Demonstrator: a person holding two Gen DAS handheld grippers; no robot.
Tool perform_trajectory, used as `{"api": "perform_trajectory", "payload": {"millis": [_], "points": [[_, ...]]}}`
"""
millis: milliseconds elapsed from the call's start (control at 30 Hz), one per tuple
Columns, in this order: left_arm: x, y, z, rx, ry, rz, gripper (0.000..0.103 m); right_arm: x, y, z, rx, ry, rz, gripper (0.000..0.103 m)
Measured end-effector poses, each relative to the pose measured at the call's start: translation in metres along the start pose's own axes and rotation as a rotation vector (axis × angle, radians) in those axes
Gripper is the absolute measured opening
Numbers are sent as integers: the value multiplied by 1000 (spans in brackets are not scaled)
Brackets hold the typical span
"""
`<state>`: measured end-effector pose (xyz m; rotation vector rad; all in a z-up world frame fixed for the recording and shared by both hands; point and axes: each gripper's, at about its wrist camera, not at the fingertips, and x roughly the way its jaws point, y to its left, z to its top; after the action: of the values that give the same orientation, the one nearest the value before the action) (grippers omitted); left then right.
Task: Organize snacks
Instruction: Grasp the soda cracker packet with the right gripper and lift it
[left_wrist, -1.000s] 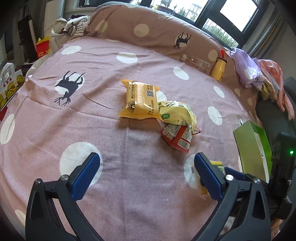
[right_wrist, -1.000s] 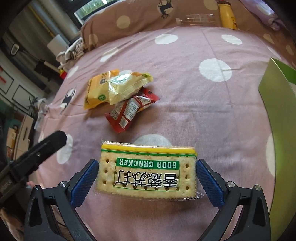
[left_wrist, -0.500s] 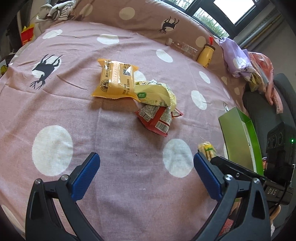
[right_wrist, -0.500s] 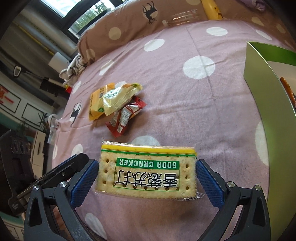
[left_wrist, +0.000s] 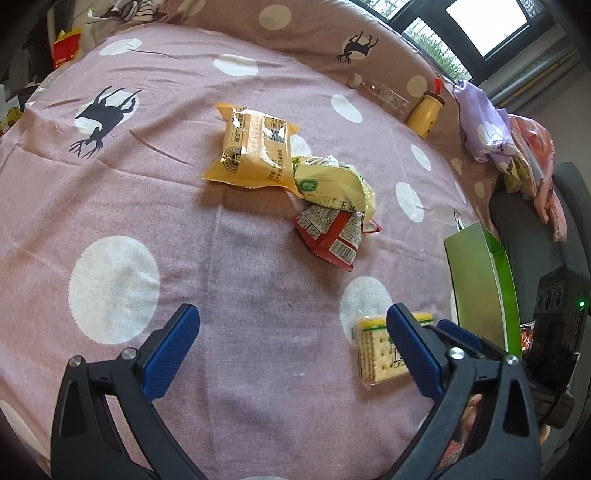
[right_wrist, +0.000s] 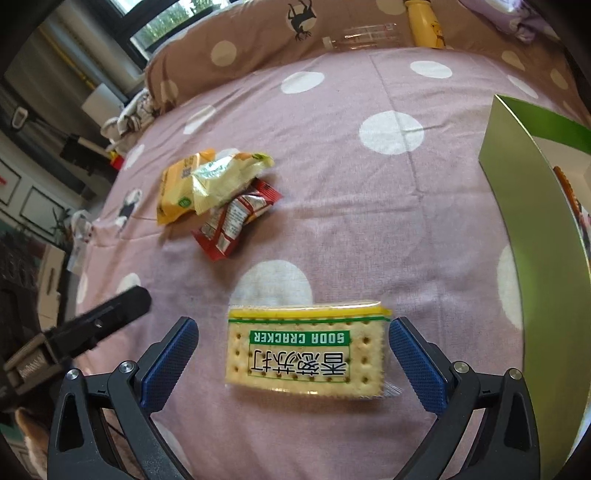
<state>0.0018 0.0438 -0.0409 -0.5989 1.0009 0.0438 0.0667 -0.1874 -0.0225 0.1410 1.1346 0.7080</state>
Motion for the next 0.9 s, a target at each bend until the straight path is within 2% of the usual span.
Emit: {"api": "perform_trajectory", "payload": {"millis": [133,300,367,433,500,533,600,633,767,900], "points": [[6,-5,-4,22,32,-5,101,-5,-10,1,36,-15,-29,103],[19,-25,-14,80,89,-56,94,3,-30,5,126,11,14,102],[27,-35,-21,101,118,-77,83,6,-30,4,123,21,-6,96],[33,-44,-26,124,143,-91,79,10,-28,4,113,32,-13,89],[36,-52,-30,156,139,-75,73,14,-26,4,109,35,-24,85],[37,-55,-32,170,135,-65,66,14,-25,3,106,32,-29,82],[40,-61,-34,198,146,-67,44,14,-22,3,92,35,-21,74],[42,-64,-36,212,154,-72,42,15,-21,3,87,39,-13,70],[38,-74,-37,254,117,-34,38,10,-19,4,92,21,-19,69],[29,-87,-33,266,64,-20,37,-16,-16,7,84,-58,4,69]]}}
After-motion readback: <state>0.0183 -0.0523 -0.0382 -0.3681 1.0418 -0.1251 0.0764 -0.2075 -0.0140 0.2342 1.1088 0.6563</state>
